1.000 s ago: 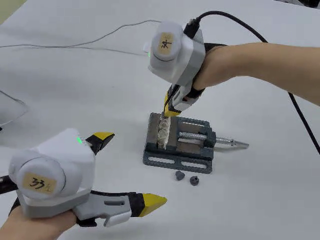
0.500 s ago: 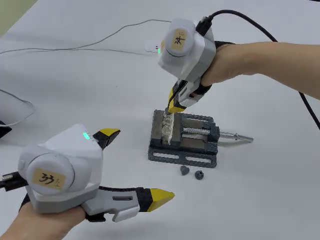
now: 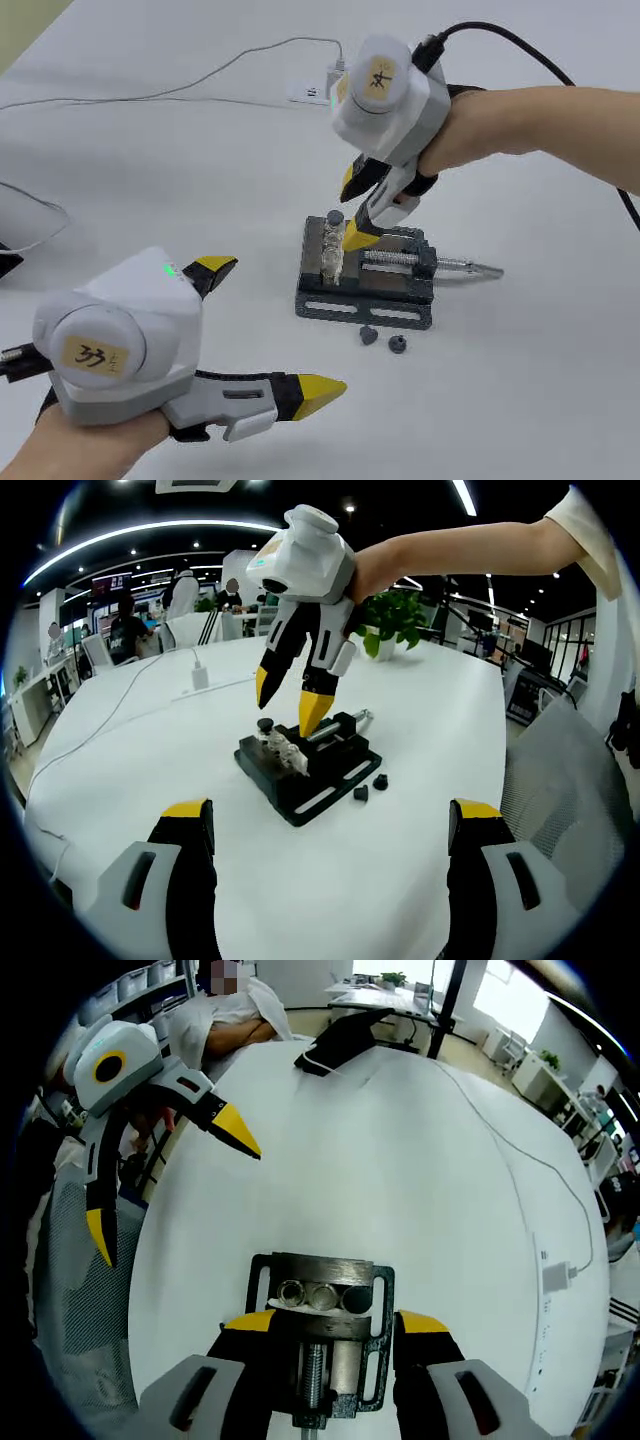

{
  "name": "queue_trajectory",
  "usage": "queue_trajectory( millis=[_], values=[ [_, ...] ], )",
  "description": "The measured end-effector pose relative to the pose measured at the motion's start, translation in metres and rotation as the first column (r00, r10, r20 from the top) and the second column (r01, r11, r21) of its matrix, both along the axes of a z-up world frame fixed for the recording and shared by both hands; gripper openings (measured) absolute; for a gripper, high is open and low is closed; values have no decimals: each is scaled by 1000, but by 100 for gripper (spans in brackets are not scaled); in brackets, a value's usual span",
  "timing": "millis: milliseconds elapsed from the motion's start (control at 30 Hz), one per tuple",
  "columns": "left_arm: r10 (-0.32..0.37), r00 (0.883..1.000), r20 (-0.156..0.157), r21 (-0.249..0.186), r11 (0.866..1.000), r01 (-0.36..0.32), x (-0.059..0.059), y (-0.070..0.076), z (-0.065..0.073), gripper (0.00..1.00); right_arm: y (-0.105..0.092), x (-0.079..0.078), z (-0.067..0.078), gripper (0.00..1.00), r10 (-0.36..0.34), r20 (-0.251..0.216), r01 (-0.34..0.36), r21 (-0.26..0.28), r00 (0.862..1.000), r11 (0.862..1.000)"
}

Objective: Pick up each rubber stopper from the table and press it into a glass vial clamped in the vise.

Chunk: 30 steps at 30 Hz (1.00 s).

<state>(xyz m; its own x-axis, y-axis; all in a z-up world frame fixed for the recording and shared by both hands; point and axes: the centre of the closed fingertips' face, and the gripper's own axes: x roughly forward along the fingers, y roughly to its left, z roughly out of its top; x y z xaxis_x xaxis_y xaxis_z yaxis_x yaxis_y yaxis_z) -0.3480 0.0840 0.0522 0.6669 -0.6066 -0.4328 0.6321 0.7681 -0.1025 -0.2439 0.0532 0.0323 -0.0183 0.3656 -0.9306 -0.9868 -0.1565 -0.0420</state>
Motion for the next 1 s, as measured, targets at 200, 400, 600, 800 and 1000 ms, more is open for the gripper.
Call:
queue_trajectory(
  millis=[200,400,600,800,1000],
  values=[
    [-7,1000,1,3,1000,7,-1,-2,1,97,-6,-3,-1,57,-23,-15,24,33,1000,999],
    [-12,1000,5,8,1000,12,-3,-2,2,97,-16,-16,4,55,-31,-8,32,48,999,998],
    [-22,1000,8,18,1000,21,-5,-2,4,96,-24,-23,4,54,-53,-15,54,61,998,997],
    [-30,1000,7,24,999,30,-9,-3,5,96,-33,-31,4,53,-56,-19,57,71,998,996],
    [-38,999,7,29,999,37,-13,-2,4,96,-38,-47,6,43,-61,-41,64,87,997,994]
  ],
)
